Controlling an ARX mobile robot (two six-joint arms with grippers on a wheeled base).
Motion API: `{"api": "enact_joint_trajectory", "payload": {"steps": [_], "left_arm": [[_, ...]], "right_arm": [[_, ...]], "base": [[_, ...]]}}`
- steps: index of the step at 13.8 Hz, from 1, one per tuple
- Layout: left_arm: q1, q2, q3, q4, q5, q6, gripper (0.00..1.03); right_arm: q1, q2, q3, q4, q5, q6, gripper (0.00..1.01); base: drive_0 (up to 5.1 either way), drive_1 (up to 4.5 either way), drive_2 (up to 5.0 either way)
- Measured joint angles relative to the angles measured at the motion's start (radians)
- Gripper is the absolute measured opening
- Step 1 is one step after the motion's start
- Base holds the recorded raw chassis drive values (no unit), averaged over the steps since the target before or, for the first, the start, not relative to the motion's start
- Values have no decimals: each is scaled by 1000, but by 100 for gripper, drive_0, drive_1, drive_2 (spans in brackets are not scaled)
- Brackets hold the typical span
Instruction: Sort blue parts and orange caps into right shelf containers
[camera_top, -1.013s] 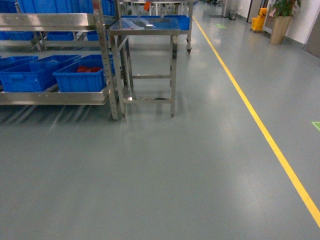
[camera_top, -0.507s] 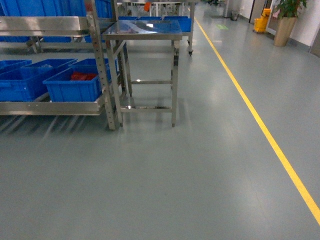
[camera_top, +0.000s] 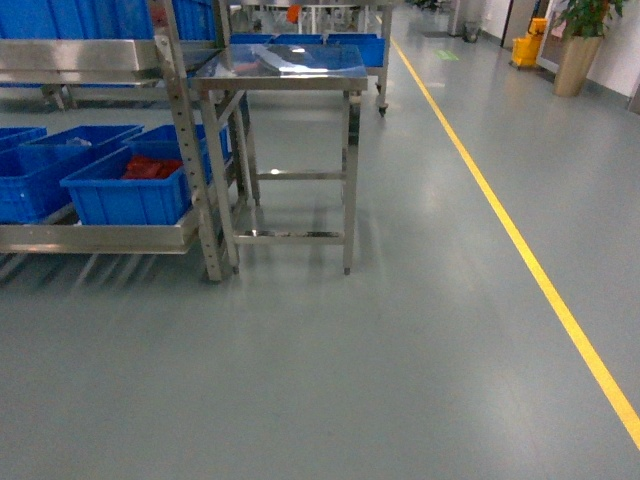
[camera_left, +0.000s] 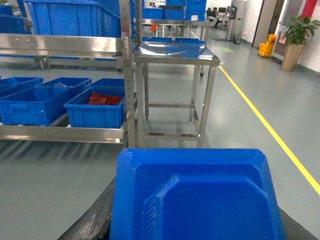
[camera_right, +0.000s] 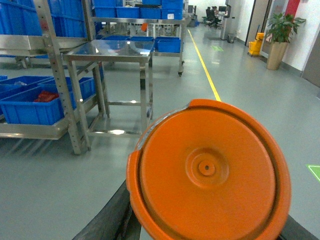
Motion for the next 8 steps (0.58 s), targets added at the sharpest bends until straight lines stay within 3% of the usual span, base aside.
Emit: {"api": "enact_joint_trajectory", "payload": {"steps": [8], "left_arm": [[0,0,0,-2,-2,0,43]], "right_arm": [[0,0,0,0,0,0,42]], "base": [[6,439,-427]]}}
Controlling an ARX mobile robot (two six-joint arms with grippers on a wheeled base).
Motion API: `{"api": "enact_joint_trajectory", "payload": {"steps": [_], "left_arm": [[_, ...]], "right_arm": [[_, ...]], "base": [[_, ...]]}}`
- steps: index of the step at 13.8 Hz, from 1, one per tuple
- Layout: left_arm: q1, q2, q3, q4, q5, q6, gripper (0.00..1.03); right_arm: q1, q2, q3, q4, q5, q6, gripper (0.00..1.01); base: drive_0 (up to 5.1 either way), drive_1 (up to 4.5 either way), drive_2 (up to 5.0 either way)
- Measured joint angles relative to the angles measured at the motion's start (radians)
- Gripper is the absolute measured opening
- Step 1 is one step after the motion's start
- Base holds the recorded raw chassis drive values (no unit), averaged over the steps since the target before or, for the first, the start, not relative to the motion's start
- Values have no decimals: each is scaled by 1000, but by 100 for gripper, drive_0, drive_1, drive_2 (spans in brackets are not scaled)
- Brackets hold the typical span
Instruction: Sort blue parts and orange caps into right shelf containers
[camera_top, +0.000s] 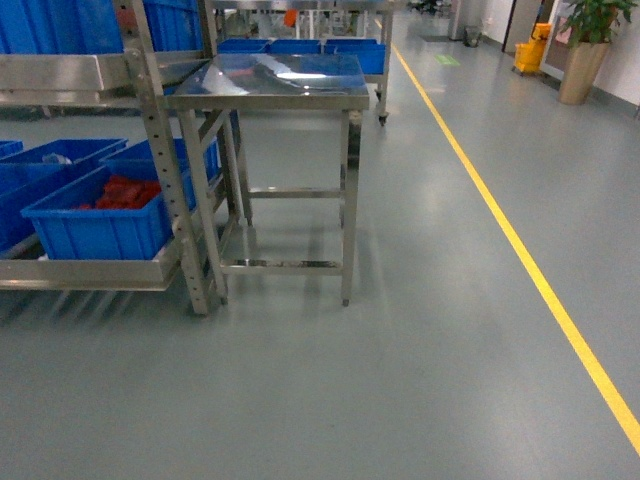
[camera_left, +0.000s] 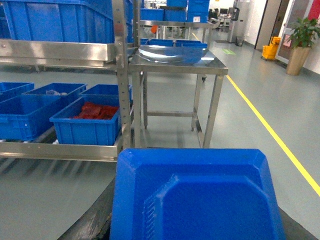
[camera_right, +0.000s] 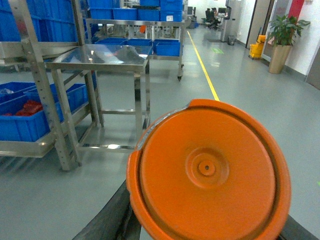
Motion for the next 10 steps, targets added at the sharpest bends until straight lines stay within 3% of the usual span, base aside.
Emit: {"api": "enact_joint_trajectory", "payload": {"steps": [10], "left_arm": [[0,0,0,4,1,0,43]], "right_arm": [[0,0,0,2,0,0,42]], "base": [[-3,431,-436]]}}
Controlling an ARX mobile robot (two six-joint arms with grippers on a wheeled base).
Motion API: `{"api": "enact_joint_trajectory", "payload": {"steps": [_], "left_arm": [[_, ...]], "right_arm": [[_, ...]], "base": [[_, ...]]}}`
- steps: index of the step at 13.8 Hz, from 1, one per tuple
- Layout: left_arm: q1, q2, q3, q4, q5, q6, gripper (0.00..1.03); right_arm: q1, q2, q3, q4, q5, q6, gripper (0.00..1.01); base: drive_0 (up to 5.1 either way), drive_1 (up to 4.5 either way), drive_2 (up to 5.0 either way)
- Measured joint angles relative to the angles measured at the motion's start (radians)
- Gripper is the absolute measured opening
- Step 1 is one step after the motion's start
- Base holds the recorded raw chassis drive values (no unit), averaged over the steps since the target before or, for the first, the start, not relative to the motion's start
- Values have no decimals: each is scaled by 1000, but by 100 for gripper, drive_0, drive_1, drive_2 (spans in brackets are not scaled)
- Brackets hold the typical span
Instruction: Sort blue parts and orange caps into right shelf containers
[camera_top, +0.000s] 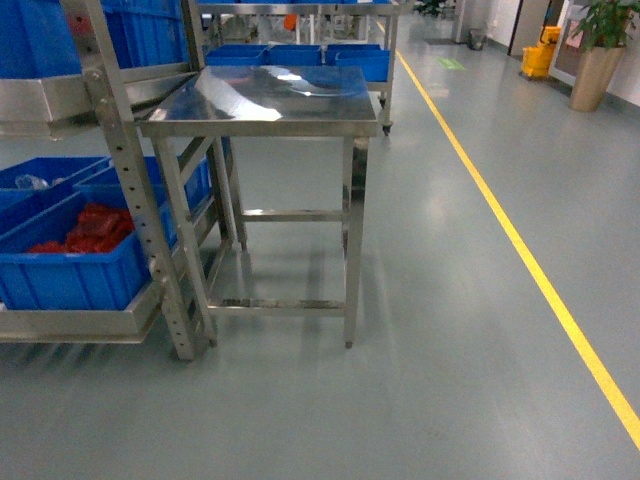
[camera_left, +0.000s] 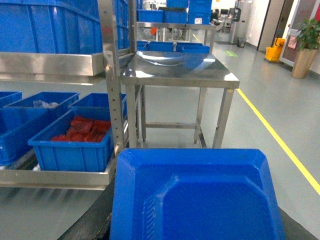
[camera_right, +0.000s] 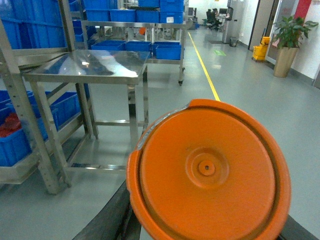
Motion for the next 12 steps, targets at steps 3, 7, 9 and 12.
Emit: {"api": "enact_joint_trajectory", "payload": {"steps": [3,7,9,12], "left_arm": [[0,0,0,-2,0,0,43],[0,0,0,0,1,0,43],[0,0,0,-5,0,0,43],[0,0,0,-3,0,0,43]], "right_arm": [[0,0,0,-2,0,0,42],[0,0,0,-3,0,0,42],[0,0,0,-3,0,0,42],[0,0,0,-3,0,0,42]], "base": [[-9,425,-442],[-6,428,-439],[-3,430,-436],[2,435,-432]]}}
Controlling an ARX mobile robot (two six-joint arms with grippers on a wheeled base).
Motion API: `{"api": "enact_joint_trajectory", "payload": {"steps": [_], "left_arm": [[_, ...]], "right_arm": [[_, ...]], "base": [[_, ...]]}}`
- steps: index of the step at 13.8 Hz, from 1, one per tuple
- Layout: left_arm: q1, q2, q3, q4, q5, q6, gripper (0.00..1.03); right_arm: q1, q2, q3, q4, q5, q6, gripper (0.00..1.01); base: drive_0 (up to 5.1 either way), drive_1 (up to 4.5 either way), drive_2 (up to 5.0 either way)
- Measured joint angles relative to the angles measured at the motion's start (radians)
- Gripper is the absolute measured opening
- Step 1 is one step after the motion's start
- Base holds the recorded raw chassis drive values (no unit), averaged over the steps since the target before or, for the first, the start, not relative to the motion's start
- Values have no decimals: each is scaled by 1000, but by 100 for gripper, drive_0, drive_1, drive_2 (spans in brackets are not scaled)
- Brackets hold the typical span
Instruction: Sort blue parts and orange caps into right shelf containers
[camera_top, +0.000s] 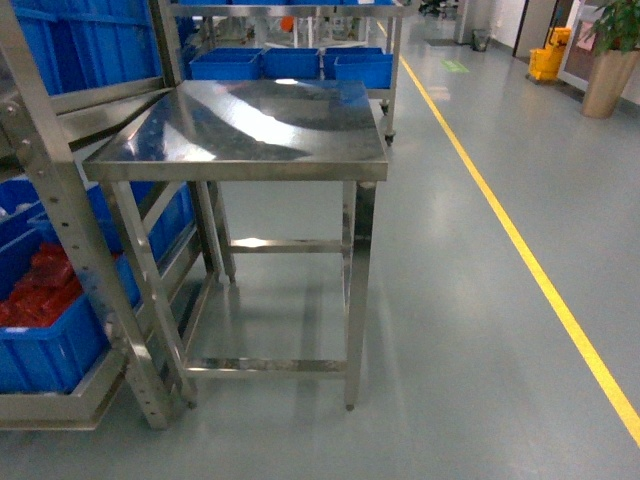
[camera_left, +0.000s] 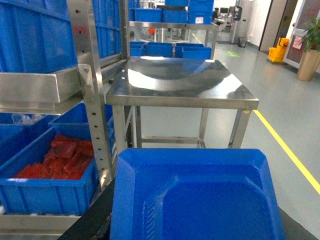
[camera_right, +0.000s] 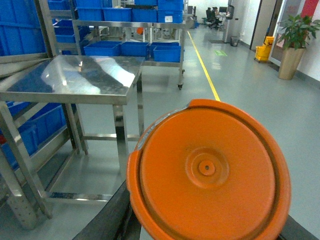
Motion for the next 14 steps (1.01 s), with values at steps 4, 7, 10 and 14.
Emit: {"api": "enact_joint_trajectory", "payload": {"steps": [4,7,10,14], "left_arm": [[0,0,0,-8,0,0,43],[0,0,0,6,2,0,43],[0,0,0,1,1,0,43],[0,0,0,0,0,0,43]], "right_arm": [[0,0,0,-2,0,0,42],[0,0,0,5,3,0,42],[0,0,0,4,3,0,42],[0,0,0,-1,3,0,42]], "base": [[5,221,-212],[-485,251,251],[-487,250,250],[-488,248,248]]}}
